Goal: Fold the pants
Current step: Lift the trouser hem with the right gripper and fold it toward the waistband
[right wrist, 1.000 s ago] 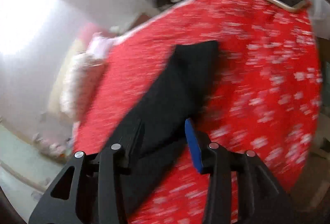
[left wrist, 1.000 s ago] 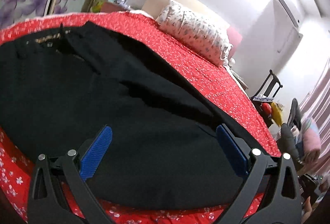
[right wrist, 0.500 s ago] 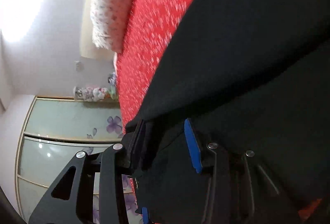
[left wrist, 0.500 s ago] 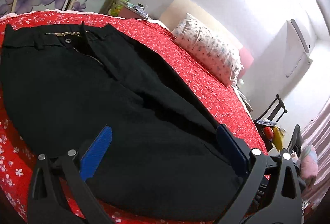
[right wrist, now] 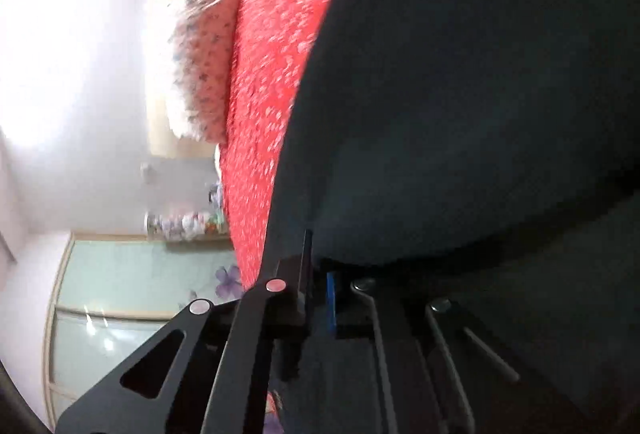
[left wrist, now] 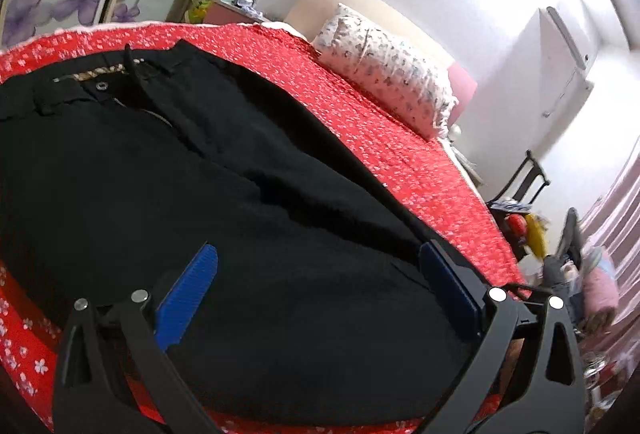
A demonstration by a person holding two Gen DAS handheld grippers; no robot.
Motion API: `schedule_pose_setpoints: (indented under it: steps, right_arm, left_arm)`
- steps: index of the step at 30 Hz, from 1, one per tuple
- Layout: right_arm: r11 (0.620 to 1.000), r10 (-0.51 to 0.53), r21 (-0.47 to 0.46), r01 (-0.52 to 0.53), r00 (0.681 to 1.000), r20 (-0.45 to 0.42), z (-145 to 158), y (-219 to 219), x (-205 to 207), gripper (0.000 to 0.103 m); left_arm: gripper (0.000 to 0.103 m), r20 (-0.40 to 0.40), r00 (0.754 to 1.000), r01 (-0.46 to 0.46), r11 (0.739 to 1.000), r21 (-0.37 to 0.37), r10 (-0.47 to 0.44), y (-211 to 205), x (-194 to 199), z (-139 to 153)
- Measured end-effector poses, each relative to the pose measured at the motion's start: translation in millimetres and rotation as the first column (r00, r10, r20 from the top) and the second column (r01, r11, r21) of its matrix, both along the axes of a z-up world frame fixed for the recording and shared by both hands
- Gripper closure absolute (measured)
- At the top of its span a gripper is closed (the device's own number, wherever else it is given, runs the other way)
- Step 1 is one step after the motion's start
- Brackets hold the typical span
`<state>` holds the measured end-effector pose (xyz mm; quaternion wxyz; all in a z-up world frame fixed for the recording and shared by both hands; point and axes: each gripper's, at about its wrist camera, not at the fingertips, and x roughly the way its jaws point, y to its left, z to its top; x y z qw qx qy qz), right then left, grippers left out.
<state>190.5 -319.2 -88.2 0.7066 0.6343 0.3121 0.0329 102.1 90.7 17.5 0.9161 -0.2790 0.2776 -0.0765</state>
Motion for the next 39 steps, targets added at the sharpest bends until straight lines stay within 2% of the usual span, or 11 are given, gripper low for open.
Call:
schedule_pose_setpoints:
  steps: [5, 13, 16, 21, 23, 26, 28, 30, 32, 36, 39]
  right_arm:
    - [0.989, 0.107, -0.101, -0.106, 0.994, 0.011, 16, 9, -34, 0.099]
    - [0.975, 0.18, -0.132, -0.179, 0.984, -0.005, 13, 13, -44, 0.099]
    - [0.973, 0.208, -0.099, -0.208, 0.978, -0.008, 10, 10, -34, 0.099]
    - [0.962, 0.252, -0.112, -0.251, 0.968, -0.011, 10, 8, -27, 0.099]
    - [0.954, 0.27, -0.13, -0.27, 0.963, -0.013, 10, 7, -27, 0.099]
    - [0.948, 0.284, -0.141, -0.284, 0.959, -0.017, 12, 10, -22, 0.099]
    - [0.944, 0.292, -0.156, -0.291, 0.956, -0.019, 14, 11, -18, 0.099]
    - [0.942, 0.293, -0.164, -0.292, 0.956, -0.017, 15, 12, -18, 0.099]
    - [0.942, 0.29, -0.175, -0.287, 0.957, -0.009, 19, 11, -16, 0.099]
    - [0.951, 0.259, -0.19, -0.243, 0.963, 0.068, 37, -4, -22, 0.099]
    - [0.949, 0.232, -0.254, -0.189, 0.961, 0.151, 62, -16, -32, 0.099]
  left_arm:
    - [0.002, 0.018, 0.998, -0.052, 0.992, -0.111, 0.054, 36, 9, 16]
    - [0.002, -0.188, 0.98, -0.076, 0.996, -0.04, 0.067, 65, 146, 49]
    - [0.002, -0.336, 0.937, -0.103, 0.995, -0.002, 0.097, 63, 220, 37]
    - [0.005, -0.454, 0.862, -0.18, 0.974, 0.138, 0.224, 65, 294, 14]
    - [0.018, -0.496, 0.828, -0.183, 0.963, 0.2, 0.26, 66, 315, 1]
    - [0.036, -0.53, 0.807, -0.193, 0.965, 0.179, 0.26, 72, 328, -18]
    - [0.055, -0.516, 0.821, -0.198, 0.969, 0.145, 0.245, 78, 328, -26]
    - [0.096, -0.478, 0.861, -0.172, 0.984, 0.041, 0.17, 83, 320, -27]
    - [0.096, -0.448, 0.875, -0.201, 0.979, 0.011, 0.185, 89, 304, -19]
    - [0.096, -0.316, 0.932, -0.161, 0.985, 0.068, 0.175, 91, 251, 26]
    - [0.096, -0.233, 0.961, -0.151, 0.988, 0.021, 0.152, 99, 196, 59]
